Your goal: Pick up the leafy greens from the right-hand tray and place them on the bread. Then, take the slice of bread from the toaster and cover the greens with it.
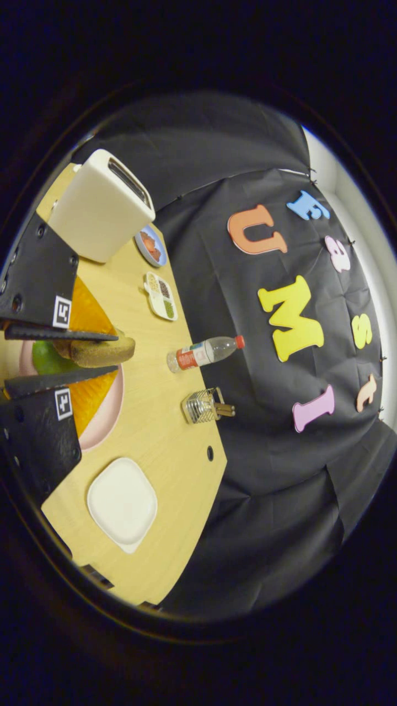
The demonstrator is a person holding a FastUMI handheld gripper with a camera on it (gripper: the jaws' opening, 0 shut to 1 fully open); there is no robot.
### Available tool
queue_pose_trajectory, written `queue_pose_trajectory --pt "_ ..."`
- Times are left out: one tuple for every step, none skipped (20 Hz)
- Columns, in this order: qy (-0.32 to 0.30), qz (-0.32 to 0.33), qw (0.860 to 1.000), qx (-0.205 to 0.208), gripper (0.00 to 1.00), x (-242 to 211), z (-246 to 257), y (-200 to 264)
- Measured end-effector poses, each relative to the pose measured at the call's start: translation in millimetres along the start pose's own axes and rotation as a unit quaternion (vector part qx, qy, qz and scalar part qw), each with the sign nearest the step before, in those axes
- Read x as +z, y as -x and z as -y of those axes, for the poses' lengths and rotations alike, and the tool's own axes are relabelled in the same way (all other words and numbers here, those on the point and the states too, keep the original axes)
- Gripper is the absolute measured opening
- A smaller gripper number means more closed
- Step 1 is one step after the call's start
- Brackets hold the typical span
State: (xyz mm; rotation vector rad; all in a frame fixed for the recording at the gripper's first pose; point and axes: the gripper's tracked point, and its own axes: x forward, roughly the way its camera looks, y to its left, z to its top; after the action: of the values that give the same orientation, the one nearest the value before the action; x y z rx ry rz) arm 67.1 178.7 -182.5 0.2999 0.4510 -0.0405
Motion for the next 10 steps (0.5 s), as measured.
queue_pose_trajectory --pt "0.001 -0.005 1.000 -0.008 0.27 -2.8 8.1 -0.2" --pt "-0.001 -0.010 1.000 -0.015 0.29 -3.7 16.5 0.4" --pt "-0.005 -0.014 1.000 -0.019 0.29 -3.5 23.6 0.9" --pt "-0.009 -0.014 1.000 -0.020 0.29 -2.1 29.1 1.7" --pt "-0.012 -0.011 1.000 -0.020 0.29 0.4 33.5 3.7" --pt "-0.011 -0.006 1.000 -0.022 0.31 5.0 38.4 5.3" --pt "-0.009 0.003 1.000 -0.020 0.41 11.8 42.2 8.3" --pt "-0.005 0.016 1.000 -0.017 0.52 19.4 44.7 11.6" --pt "0.002 0.033 0.999 -0.017 0.62 30.4 48.9 17.8" --pt "0.012 0.055 0.998 -0.018 0.72 42.5 53.4 23.7"
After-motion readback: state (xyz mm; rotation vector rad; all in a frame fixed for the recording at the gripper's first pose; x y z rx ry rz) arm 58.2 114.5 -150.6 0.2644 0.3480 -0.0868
